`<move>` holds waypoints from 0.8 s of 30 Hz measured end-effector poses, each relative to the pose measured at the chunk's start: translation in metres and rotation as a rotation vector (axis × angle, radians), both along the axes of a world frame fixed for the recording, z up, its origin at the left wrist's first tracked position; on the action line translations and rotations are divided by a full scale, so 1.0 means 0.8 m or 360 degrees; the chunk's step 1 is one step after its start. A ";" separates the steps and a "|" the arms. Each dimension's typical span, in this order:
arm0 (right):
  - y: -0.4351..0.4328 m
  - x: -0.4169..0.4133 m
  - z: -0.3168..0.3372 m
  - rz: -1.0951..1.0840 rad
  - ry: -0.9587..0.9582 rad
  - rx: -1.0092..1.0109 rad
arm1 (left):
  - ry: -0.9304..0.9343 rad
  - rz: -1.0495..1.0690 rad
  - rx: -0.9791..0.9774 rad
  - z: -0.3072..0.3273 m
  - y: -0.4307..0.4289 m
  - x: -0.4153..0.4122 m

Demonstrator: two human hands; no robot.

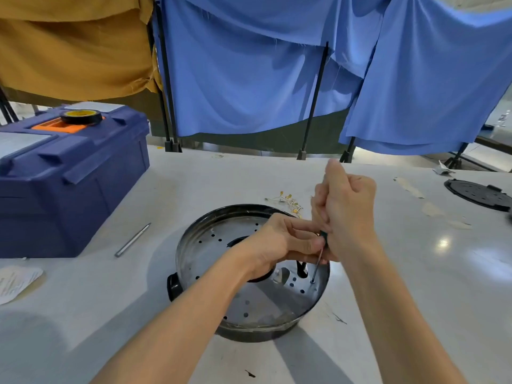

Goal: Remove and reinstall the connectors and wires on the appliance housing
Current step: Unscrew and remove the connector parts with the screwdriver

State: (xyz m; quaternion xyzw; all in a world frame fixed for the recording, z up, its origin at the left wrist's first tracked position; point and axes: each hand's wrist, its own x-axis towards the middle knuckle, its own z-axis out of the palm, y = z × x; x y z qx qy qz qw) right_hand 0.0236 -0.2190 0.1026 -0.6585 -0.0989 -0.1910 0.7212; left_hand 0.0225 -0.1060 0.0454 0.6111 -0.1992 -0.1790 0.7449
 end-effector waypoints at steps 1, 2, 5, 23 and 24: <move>0.009 -0.003 -0.005 -0.0304 -0.0088 -0.0042 | -0.0031 0.0005 0.0046 -0.001 -0.001 0.001; 0.019 -0.008 -0.010 -0.0539 -0.0175 -0.0071 | -0.0061 -0.0006 0.0090 -0.001 -0.002 0.000; 0.024 -0.012 -0.014 -0.0484 -0.0140 0.0052 | -0.0047 -0.0033 0.0113 0.001 -0.001 -0.005; 0.010 -0.023 -0.018 -0.0480 -0.0055 0.0246 | -0.0104 0.0130 0.0293 0.000 -0.005 -0.005; 0.014 -0.026 -0.020 -0.0558 -0.0082 0.0232 | -0.0116 0.0163 0.0320 0.002 -0.005 -0.007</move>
